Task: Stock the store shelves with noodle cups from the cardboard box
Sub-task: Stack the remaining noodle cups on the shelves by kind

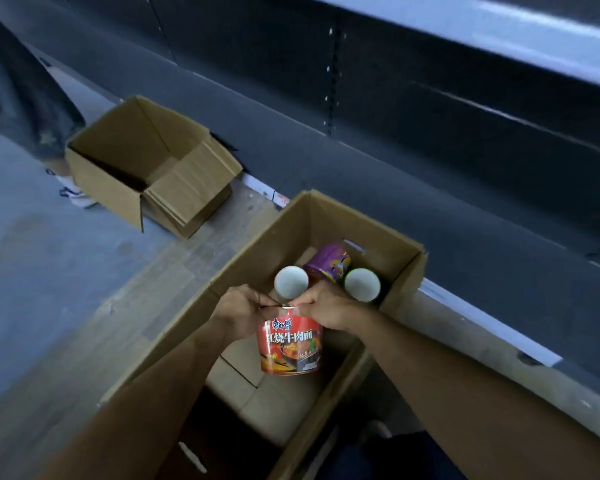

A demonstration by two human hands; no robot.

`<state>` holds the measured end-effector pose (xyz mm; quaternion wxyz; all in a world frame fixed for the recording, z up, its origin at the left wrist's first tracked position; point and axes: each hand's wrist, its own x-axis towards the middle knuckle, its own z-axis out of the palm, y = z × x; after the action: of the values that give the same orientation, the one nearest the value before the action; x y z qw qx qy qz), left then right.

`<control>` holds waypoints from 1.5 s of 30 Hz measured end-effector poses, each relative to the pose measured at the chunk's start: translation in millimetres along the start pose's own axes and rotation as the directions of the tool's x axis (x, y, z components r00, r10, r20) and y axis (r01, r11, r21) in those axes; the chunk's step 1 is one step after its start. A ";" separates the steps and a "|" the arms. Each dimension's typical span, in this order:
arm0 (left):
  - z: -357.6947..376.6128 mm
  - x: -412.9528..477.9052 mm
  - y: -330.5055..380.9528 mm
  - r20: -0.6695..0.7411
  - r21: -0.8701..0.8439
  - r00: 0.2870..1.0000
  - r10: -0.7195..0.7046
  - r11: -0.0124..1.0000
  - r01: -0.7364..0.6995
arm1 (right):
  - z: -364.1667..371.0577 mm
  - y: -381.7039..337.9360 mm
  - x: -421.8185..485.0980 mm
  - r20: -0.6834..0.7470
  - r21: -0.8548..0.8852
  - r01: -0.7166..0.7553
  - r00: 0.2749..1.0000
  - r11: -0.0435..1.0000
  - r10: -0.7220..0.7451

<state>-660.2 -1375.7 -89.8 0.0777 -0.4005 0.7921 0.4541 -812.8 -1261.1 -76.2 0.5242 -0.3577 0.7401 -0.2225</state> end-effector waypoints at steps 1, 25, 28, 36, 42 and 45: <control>-11.5 -8.6 22.2 0.015 -0.005 1.000 0.009 1.000 -0.009 | -13.7 -13.0 -16.0 -0.013 -0.017 0.000 1.000 1.000 0.000; -157.2 -209.1 394.2 0.165 -0.030 0.918 0.360 0.932 -0.361 | -213.6 -188.6 -370.1 -0.438 0.097 0.192 0.889 0.977 -0.131; -149.1 -219.5 437.0 0.172 -0.056 0.899 0.403 0.915 -0.400 | -243.0 -188.4 -404.6 -0.482 0.056 0.198 0.864 0.979 -0.147; -116.3 -231.3 545.7 0.167 -0.017 0.826 0.539 0.839 -0.544 | -323.3 -163.9 -481.7 -0.561 0.060 0.245 0.810 0.968 -0.170; -92.4 -242.8 620.9 0.140 0.025 0.752 0.644 0.757 -0.653 | -377.8 -144.9 -540.2 -0.642 0.017 0.272 0.740 0.962 -0.198; -82.6 -250.6 651.6 0.141 0.028 0.711 0.689 0.715 -0.699 | -398.5 -141.6 -569.6 -0.691 -0.035 0.278 0.688 0.960 -0.224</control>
<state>-932.5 -1125.0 507.9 -0.0354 -0.0422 0.8956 0.4415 -1032.7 -936.2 514.9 0.1893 -0.3280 0.8167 -0.4354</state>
